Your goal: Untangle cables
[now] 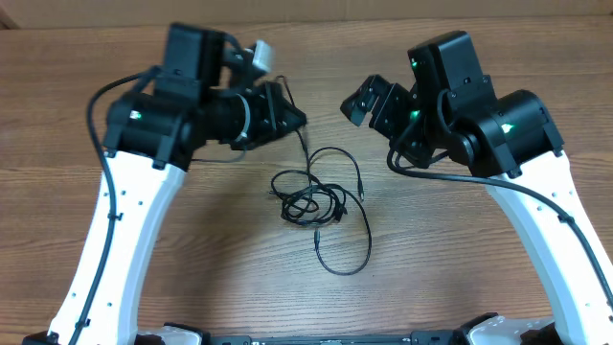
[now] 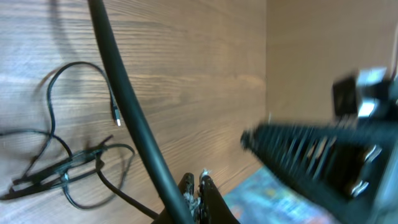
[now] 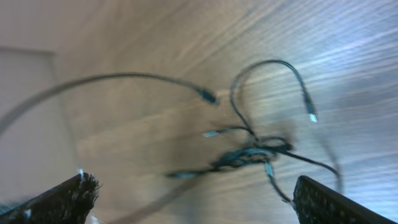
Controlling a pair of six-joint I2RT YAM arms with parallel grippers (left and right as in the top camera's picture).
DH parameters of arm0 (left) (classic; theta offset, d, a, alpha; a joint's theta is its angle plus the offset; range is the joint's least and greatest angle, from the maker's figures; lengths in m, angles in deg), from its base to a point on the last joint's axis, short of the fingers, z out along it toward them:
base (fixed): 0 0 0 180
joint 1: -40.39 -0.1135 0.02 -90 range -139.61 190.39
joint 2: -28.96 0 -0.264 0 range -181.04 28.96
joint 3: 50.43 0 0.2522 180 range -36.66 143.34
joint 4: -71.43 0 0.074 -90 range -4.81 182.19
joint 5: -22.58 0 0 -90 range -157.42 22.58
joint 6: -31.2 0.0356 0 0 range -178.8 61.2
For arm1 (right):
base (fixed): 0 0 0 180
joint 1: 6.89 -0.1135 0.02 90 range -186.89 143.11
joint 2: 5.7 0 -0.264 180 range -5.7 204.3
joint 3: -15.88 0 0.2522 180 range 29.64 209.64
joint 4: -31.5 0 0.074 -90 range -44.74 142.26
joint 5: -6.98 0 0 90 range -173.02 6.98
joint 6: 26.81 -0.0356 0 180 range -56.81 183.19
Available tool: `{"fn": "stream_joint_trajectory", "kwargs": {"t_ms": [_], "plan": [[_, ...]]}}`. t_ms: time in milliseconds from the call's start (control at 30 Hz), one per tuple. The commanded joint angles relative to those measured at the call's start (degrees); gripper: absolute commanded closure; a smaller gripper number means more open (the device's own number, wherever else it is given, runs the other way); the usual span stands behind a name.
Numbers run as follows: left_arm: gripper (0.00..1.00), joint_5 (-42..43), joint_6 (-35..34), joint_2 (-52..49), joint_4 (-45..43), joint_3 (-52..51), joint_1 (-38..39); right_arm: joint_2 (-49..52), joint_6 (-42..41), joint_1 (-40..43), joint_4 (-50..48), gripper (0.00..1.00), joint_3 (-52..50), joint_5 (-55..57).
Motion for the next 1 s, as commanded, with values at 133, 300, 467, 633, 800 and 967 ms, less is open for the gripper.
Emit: {"fn": "stream_joint_trajectory", "kwargs": {"t_ms": [133, 300, 467, 633, 800, 967], "plan": [[0.96, 7.89, -14.56, 0.2, -0.35, -0.15, -6.19, -0.24, 14.67, -1.29, 0.66, 0.0, -2.1, 0.79], [0.96, 7.91, -19.28, 0.2, -0.04, -0.17, -6.32, -0.2, 20.92, -4.76, -3.34, 0.0, -8.04, 0.57], [0.96, 8.68, -21.73, 0.2, 2.29, -0.17, -6.32, -0.15, 24.02, -9.01, -16.22, 0.0, -18.84, 0.68], [0.96, 6.97, -21.77, 0.2, 4.11, -0.17, -6.32, -0.15, 24.65, -10.14, -27.78, 0.0, -26.67, 0.61], [0.96, 6.23, -21.81, 0.2, 4.61, -0.17, -6.32, 0.15, 31.87, -10.21, -33.18, 0.0, -32.85, -0.61], [0.96, 5.31, -23.37, 0.2, 4.5, -0.17, -6.32, 2.25, 32.92, -11.26, -36.13, 0.0, -36.04, -3.34]]}}
